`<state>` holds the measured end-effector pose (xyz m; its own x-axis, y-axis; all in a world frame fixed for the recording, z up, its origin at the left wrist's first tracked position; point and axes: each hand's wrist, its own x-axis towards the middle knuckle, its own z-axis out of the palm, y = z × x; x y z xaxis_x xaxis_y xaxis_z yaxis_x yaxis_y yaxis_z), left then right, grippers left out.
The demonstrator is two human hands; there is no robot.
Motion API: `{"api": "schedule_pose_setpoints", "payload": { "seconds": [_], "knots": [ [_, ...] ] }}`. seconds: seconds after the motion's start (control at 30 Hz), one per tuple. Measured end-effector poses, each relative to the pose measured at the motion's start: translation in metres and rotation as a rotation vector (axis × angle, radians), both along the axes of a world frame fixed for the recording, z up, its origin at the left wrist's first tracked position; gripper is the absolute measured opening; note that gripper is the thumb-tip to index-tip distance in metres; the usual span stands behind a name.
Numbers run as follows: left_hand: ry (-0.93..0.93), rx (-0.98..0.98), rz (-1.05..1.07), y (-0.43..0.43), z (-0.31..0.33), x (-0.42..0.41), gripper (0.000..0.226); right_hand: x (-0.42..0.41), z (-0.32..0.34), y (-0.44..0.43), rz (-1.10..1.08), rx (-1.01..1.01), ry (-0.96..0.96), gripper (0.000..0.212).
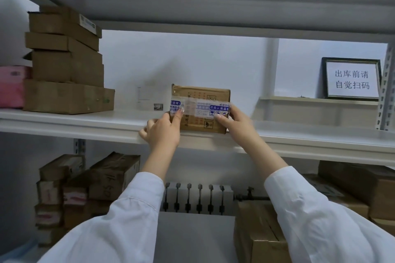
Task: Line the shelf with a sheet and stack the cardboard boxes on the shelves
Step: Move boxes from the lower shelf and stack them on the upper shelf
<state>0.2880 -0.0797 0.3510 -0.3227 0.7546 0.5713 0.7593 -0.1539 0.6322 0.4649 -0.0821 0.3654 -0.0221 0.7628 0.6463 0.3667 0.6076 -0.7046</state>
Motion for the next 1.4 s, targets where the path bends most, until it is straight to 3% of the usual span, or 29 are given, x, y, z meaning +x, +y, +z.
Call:
{"api": "schedule_pose_setpoints", "payload": {
  "seconds": [0.23, 0.47, 0.67, 0.8, 0.97, 1.4],
  "knots": [
    [0.044, -0.060, -0.004, 0.010, 0.007, -0.005, 0.054, -0.013, -0.004, 0.010, -0.153, -0.033, -0.188, 0.053],
    [0.098, -0.131, -0.026, 0.013, 0.002, -0.003, 0.054, -0.021, -0.018, 0.015, -0.425, -0.021, -0.344, 0.049],
    [-0.004, 0.101, -0.012, 0.004, -0.020, 0.008, 0.063, -0.024, -0.034, -0.014, -0.414, 0.116, -0.209, 0.069],
    [-0.142, 0.153, -0.145, -0.016, -0.034, 0.030, 0.071, -0.015, -0.049, -0.038, -0.433, 0.141, -0.106, 0.049],
    [-0.274, 0.171, -0.287, -0.036, -0.064, 0.058, 0.073, 0.015, -0.080, -0.061, -0.392, -0.024, -0.015, 0.023],
    [-0.604, -0.123, -0.344, -0.027, -0.120, 0.140, 0.075, 0.100, -0.158, -0.065, -0.435, -0.427, 0.100, 0.023]
  ]
}}
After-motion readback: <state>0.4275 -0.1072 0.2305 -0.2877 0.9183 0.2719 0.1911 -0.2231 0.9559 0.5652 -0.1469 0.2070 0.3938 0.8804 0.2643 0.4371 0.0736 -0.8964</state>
